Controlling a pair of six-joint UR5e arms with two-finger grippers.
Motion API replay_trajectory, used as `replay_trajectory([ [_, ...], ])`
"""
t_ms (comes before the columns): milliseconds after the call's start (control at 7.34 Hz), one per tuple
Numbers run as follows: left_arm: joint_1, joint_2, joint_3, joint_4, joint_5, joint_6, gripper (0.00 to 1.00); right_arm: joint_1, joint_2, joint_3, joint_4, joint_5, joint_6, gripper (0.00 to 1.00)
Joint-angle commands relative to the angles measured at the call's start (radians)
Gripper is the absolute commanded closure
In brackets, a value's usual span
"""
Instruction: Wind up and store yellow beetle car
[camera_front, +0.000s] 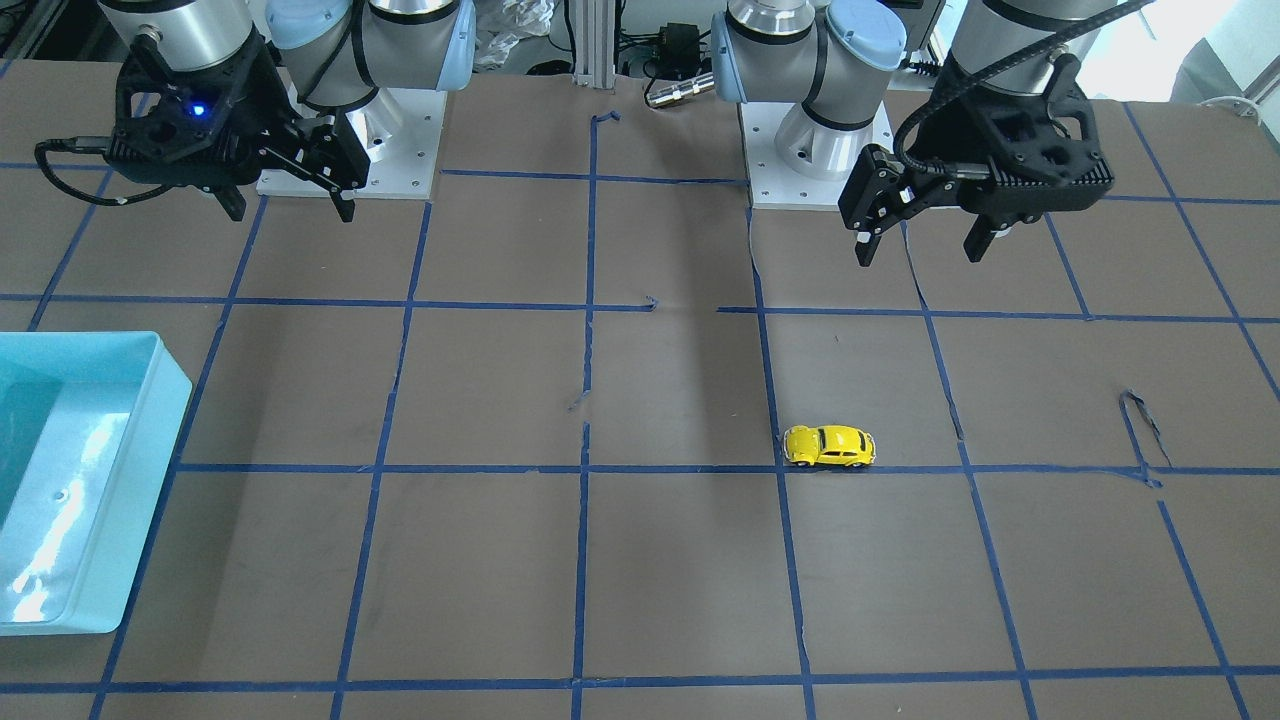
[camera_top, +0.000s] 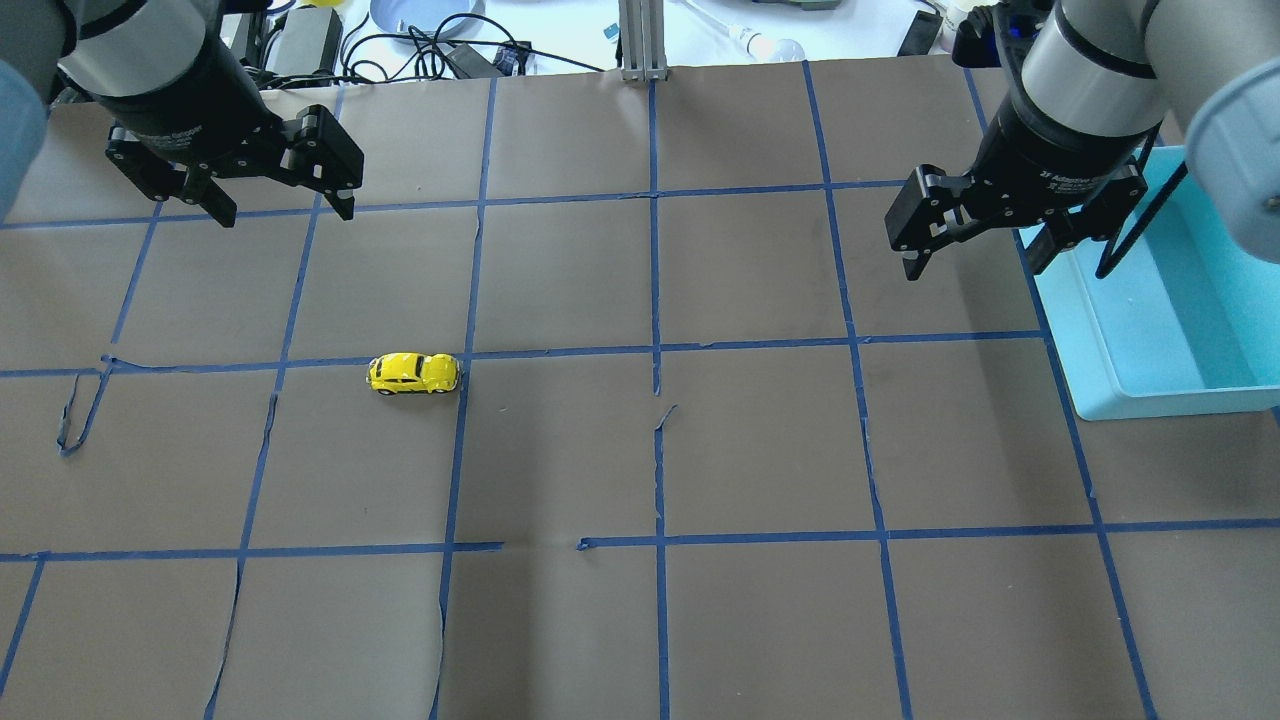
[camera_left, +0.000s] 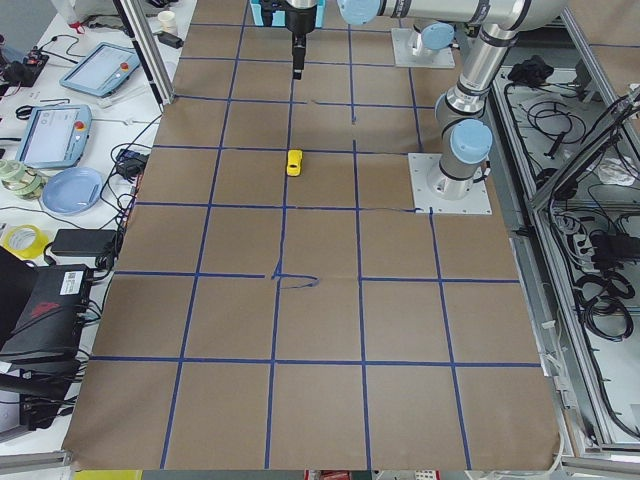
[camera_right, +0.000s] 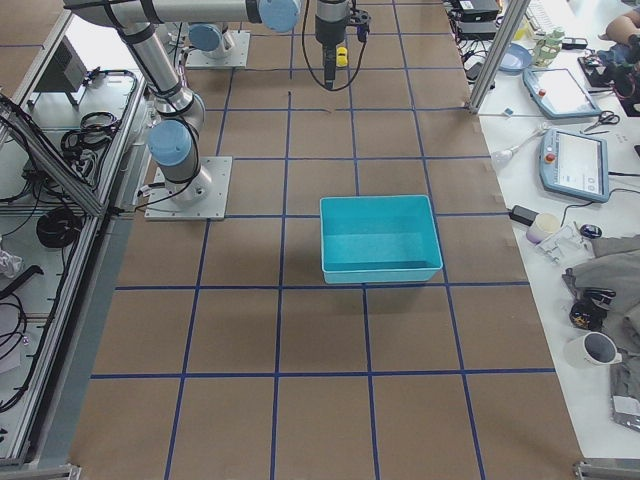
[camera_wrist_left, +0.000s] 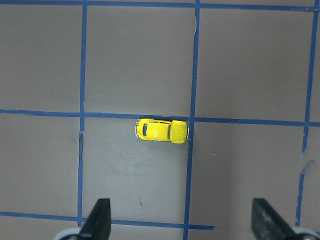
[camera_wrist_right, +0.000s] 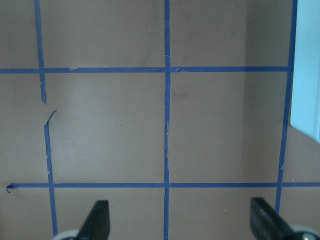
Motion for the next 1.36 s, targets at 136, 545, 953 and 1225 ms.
replay_trajectory([
  [136,0.002,-0.002,0.001,0.003,-0.003,0.002,0.00,0.000,0.000,0.000,0.000,-0.001,-0.001,0.00],
  [545,0.009,-0.005,-0.001,0.009,-0.002,0.012,0.00,0.000,0.000,0.000,0.000,-0.001,-0.001,0.00],
  [953,0.011,-0.008,-0.001,0.007,-0.002,0.018,0.00,0.000,0.000,0.000,0.000,-0.001,-0.001,0.00],
  [1225,0.009,-0.017,-0.001,0.009,-0.003,0.021,0.00,0.000,0.000,0.002,0.002,-0.001,-0.001,0.00],
])
